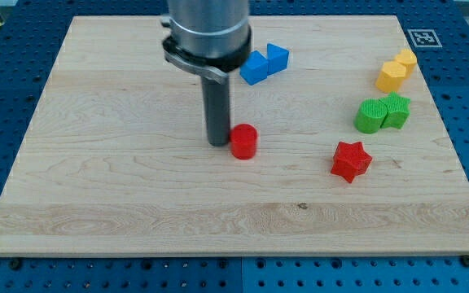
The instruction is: Push the red circle into the red star
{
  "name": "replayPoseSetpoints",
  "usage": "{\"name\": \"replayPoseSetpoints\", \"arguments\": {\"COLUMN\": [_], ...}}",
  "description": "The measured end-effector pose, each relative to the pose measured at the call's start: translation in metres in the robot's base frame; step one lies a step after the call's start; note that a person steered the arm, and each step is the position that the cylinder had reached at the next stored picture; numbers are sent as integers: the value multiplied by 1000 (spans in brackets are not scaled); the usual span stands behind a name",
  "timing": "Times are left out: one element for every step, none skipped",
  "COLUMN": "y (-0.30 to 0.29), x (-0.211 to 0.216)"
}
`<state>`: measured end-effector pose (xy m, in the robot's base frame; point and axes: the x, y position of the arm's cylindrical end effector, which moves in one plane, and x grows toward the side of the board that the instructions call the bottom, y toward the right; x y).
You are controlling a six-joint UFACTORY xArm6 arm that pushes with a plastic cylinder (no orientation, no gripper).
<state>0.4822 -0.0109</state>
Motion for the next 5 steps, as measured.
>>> {"name": "replayPoseSetpoints", "arguments": {"y": [61,77,75,92,110], "x": [4,4,4,5,5]}}
